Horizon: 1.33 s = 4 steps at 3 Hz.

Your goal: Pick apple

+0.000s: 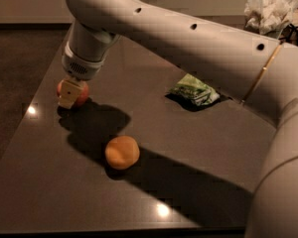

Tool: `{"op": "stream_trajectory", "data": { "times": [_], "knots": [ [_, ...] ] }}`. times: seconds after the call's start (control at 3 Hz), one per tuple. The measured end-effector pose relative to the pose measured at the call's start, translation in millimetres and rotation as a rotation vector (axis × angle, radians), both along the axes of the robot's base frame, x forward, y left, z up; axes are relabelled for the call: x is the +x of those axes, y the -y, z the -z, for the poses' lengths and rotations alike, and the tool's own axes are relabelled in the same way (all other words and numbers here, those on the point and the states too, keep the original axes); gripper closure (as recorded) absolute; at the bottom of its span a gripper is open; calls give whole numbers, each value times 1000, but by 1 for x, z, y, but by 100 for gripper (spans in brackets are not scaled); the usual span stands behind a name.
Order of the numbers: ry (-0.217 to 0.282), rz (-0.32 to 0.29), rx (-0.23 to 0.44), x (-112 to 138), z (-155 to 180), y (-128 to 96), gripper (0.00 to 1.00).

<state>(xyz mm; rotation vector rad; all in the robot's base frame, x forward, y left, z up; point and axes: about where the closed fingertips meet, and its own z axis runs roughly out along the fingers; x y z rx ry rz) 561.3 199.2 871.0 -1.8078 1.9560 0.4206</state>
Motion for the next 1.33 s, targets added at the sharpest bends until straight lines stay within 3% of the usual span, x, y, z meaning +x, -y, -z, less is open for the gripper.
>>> {"op": "stream_trajectory", "data": {
  "times": [0.33, 0.67, 1.0, 1.33],
  "knots": [
    [26, -20, 15, 1, -28, 19, 92],
    [72, -66, 40, 3, -73, 32, 100],
    [102, -120, 52, 0, -103, 39, 100],
    [108, -126, 54, 0, -107, 39, 100]
  ]
}}
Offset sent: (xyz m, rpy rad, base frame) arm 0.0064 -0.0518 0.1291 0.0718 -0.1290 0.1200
